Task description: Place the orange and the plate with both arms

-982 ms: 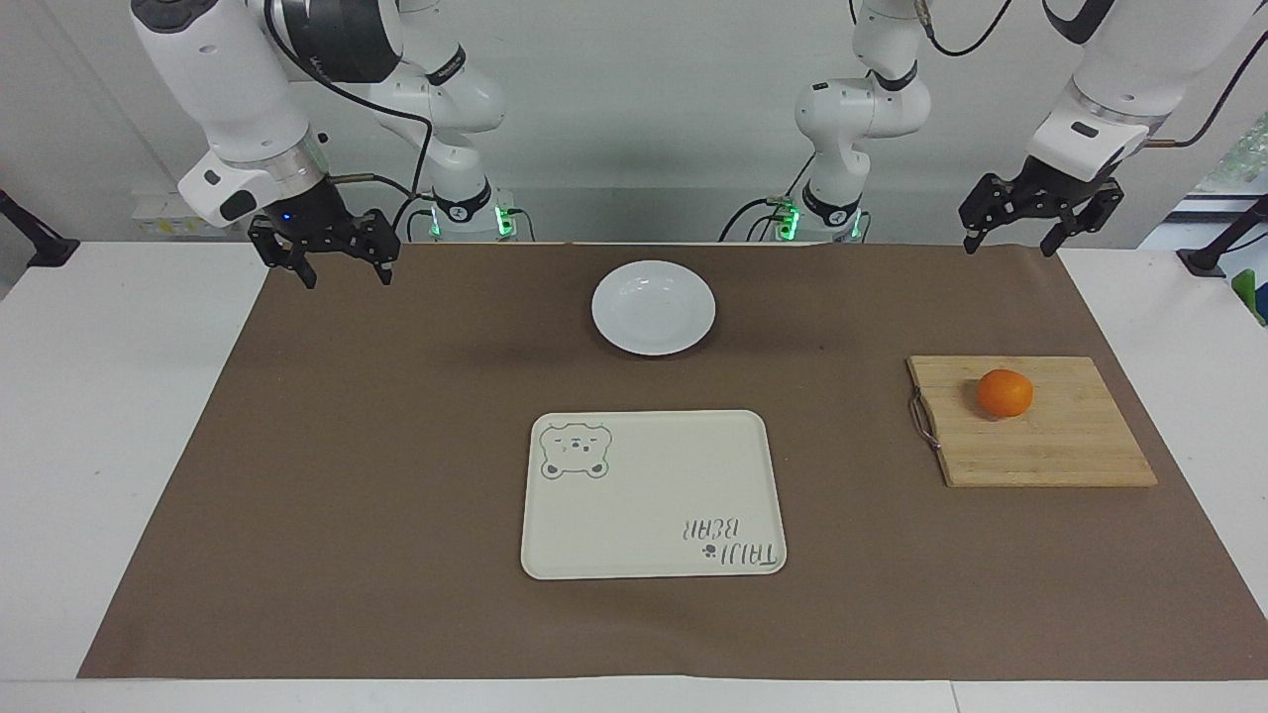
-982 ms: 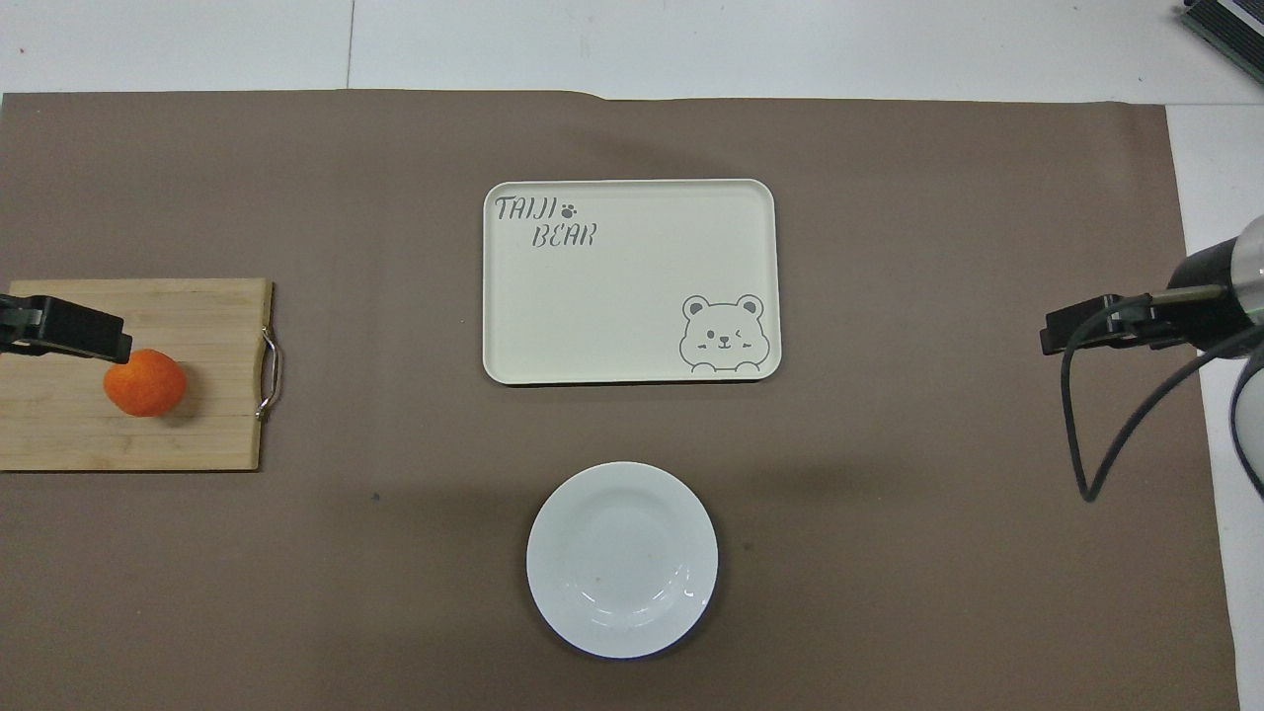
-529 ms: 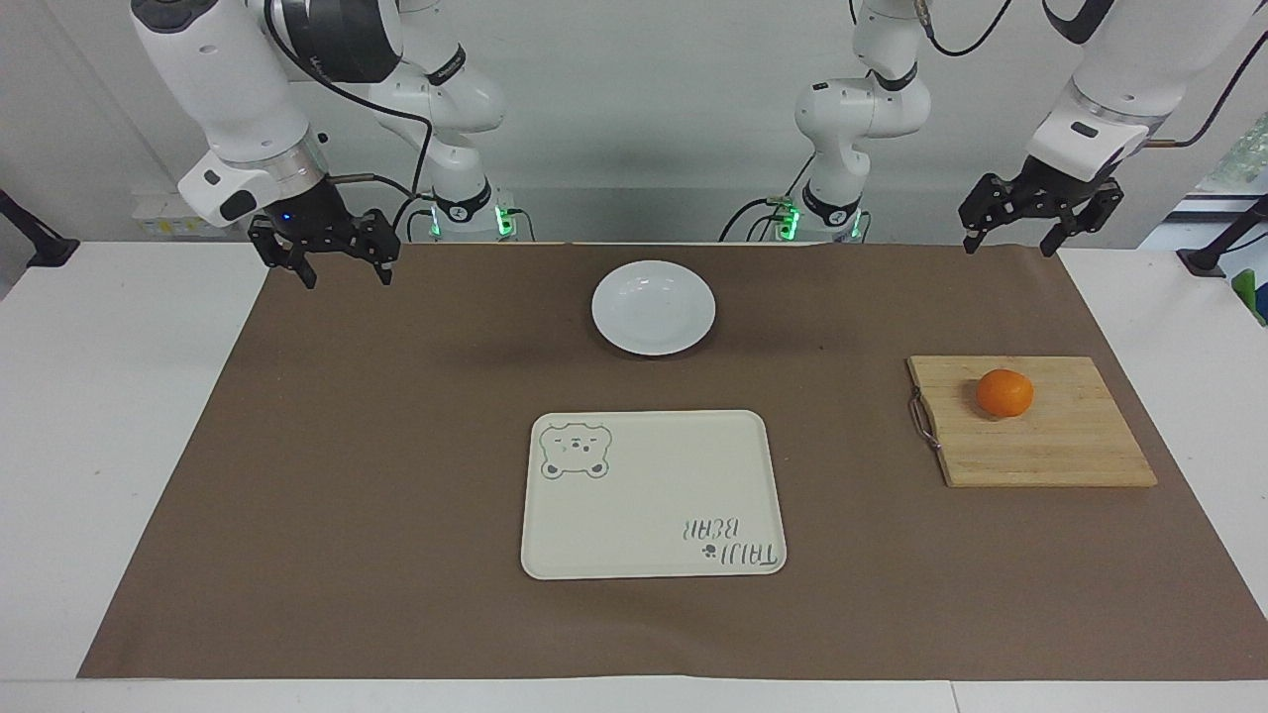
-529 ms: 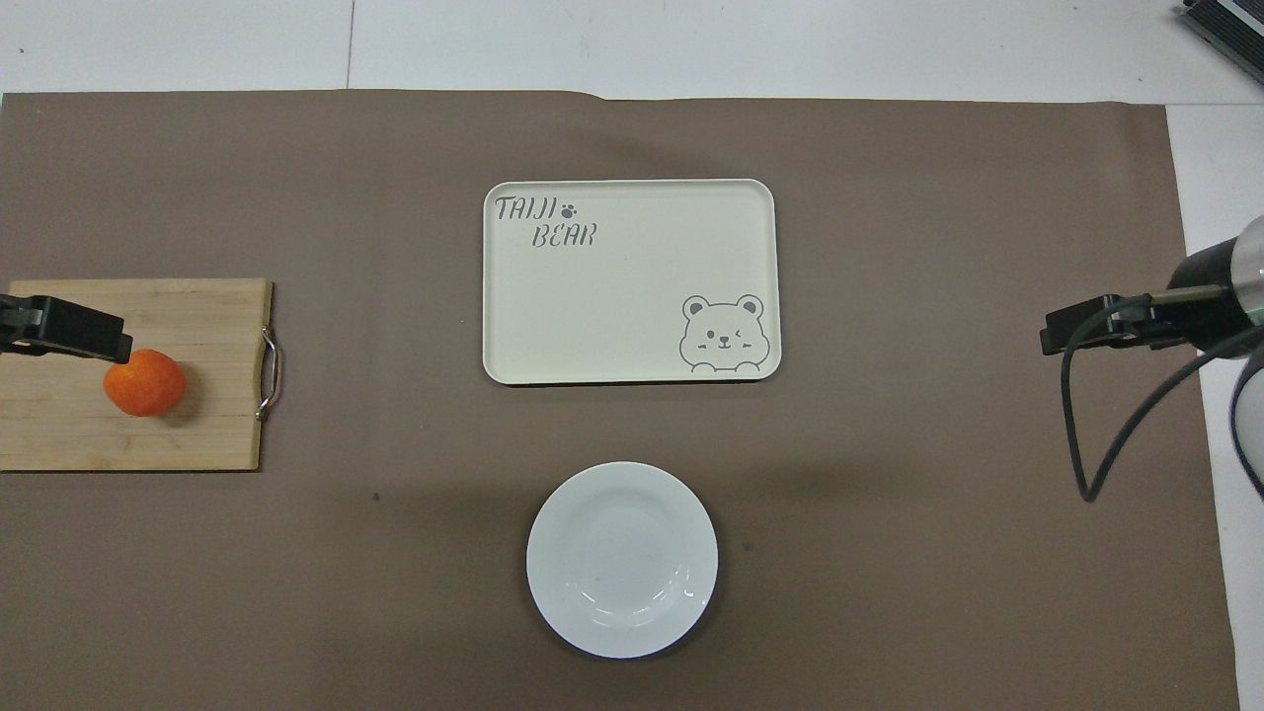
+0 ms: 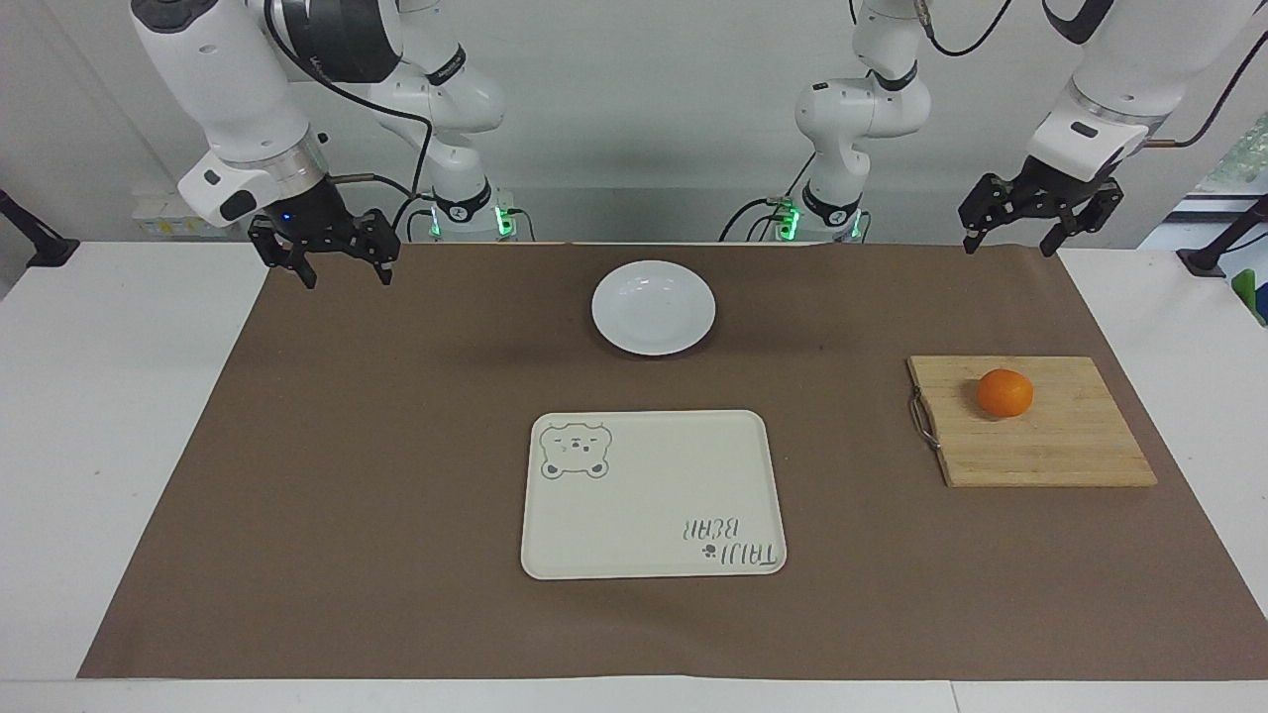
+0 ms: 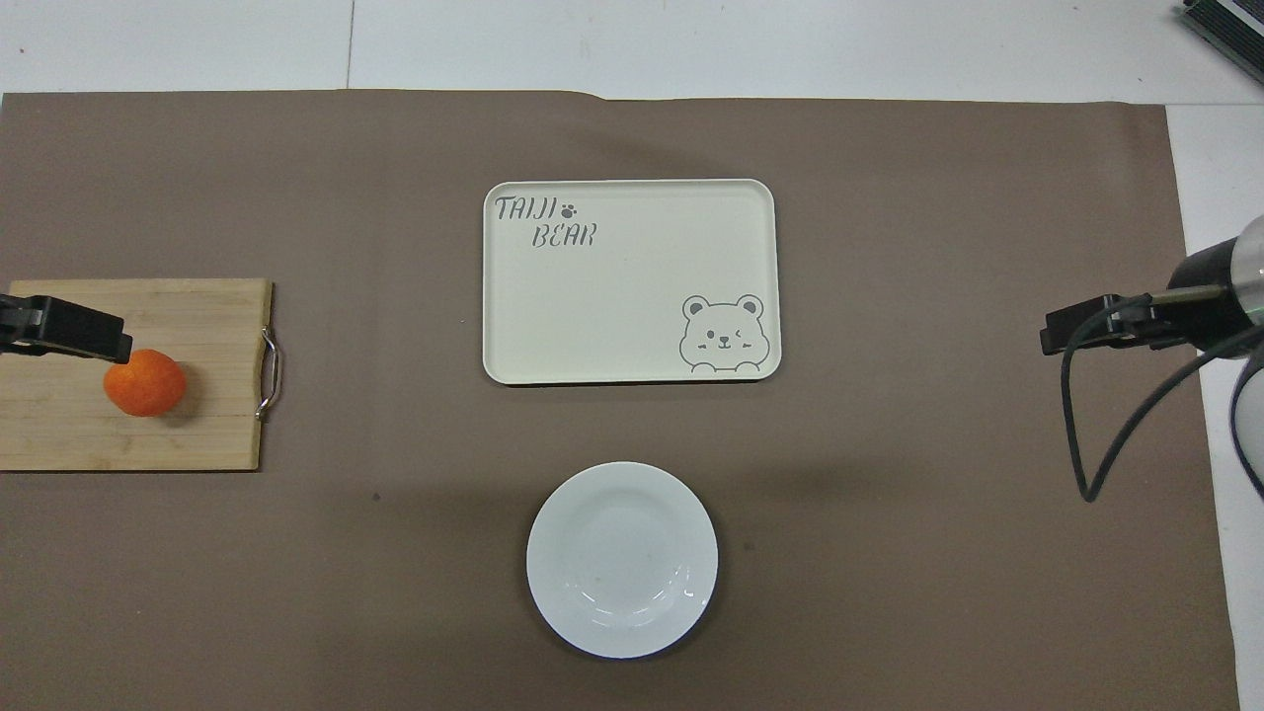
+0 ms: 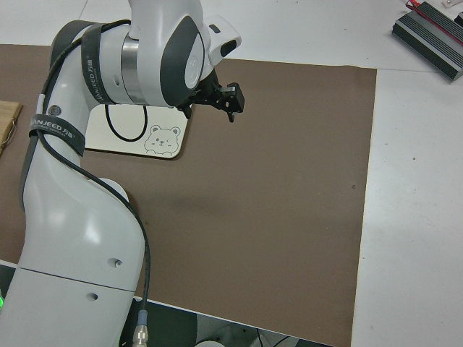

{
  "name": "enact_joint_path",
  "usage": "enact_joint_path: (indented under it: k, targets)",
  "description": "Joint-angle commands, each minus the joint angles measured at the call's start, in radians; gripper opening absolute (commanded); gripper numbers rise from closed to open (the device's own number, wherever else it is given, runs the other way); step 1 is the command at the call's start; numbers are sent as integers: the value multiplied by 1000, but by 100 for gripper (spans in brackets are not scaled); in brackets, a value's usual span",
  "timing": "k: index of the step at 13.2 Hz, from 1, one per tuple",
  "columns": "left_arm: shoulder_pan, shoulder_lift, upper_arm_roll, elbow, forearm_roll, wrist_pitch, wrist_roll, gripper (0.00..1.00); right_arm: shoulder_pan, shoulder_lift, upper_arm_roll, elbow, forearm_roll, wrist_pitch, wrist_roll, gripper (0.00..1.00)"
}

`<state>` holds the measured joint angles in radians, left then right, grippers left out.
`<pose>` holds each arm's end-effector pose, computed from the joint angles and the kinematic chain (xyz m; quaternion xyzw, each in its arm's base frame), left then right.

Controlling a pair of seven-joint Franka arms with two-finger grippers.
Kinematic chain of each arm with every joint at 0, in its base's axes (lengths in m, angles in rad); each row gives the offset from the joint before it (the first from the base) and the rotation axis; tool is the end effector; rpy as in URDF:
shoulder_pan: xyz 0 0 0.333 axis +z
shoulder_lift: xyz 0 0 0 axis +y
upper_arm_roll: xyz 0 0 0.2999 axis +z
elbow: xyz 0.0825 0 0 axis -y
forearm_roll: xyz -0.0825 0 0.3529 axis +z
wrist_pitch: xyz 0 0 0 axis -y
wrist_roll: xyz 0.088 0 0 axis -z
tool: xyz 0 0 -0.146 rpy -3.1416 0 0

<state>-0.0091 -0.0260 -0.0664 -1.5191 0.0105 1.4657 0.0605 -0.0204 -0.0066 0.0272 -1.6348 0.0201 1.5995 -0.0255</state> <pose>0.5027 -0.0368 0.5962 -0.9976 0.0674 0.0137 0.0062 0.5213 0.0065 0.5471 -0.9997 -0.0157 0.0143 0.0101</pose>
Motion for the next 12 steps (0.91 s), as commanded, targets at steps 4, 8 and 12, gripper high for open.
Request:
enact_joint_path:
  k: [4,8,12]
  targets:
    - [1,-3,-1,0,2,-8,12,100,-12,8,10,18,-6,-16,18,100]
    - [4,-3,-1,0,2,-8,10,100,-12,8,10,18,-6,-16,19,100]
    - [8,-3,0,0,2,-8,12,100,-12,8,10,18,-6,-16,18,100]
